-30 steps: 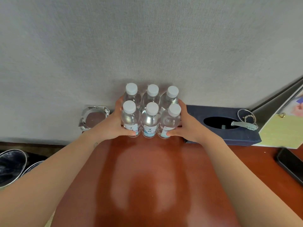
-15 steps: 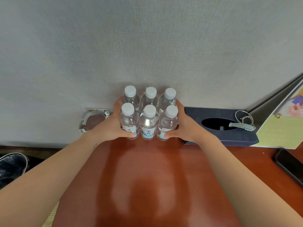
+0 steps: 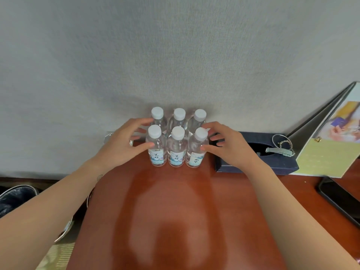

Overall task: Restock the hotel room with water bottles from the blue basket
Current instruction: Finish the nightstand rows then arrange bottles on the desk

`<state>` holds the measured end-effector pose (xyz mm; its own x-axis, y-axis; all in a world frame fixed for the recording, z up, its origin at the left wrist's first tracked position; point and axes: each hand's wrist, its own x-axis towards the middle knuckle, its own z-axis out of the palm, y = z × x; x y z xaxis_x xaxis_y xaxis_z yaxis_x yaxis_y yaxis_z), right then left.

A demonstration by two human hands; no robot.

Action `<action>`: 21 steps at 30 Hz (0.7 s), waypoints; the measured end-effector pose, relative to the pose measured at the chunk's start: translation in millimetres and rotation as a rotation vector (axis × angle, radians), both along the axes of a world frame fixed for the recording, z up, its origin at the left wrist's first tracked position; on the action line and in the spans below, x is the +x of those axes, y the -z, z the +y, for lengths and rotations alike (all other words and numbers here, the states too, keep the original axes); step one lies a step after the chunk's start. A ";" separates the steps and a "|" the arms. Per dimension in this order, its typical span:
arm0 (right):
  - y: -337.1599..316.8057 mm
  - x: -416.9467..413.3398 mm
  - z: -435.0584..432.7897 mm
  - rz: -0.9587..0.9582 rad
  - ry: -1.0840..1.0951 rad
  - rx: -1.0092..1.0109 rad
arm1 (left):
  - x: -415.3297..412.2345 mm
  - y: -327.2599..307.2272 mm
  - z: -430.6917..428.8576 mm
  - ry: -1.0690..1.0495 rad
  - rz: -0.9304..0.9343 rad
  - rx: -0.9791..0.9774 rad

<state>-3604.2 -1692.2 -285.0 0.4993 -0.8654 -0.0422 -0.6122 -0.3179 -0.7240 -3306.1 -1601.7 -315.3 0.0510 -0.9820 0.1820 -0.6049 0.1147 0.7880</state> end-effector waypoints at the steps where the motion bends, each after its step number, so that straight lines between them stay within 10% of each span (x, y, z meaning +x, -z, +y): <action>1: -1.7 1.6 0.9 -0.001 0.000 -0.010 | -2.3 -4.1 -0.1 0.010 0.017 0.016; 13: -39.4 18.8 -13.3 -0.107 0.202 0.016 | 9.8 -42.0 -16.9 -0.144 0.050 0.046; 21: -44.9 45.9 -40.4 0.222 0.150 0.004 | 0.9 -54.6 -56.8 -0.056 -0.188 0.197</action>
<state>-3558.3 -1732.6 -240.0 0.3439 -0.9285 -0.1403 -0.7961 -0.2090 -0.5680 -3305.2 -1658.4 -260.7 0.0900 -0.9959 -0.0004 -0.7436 -0.0674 0.6652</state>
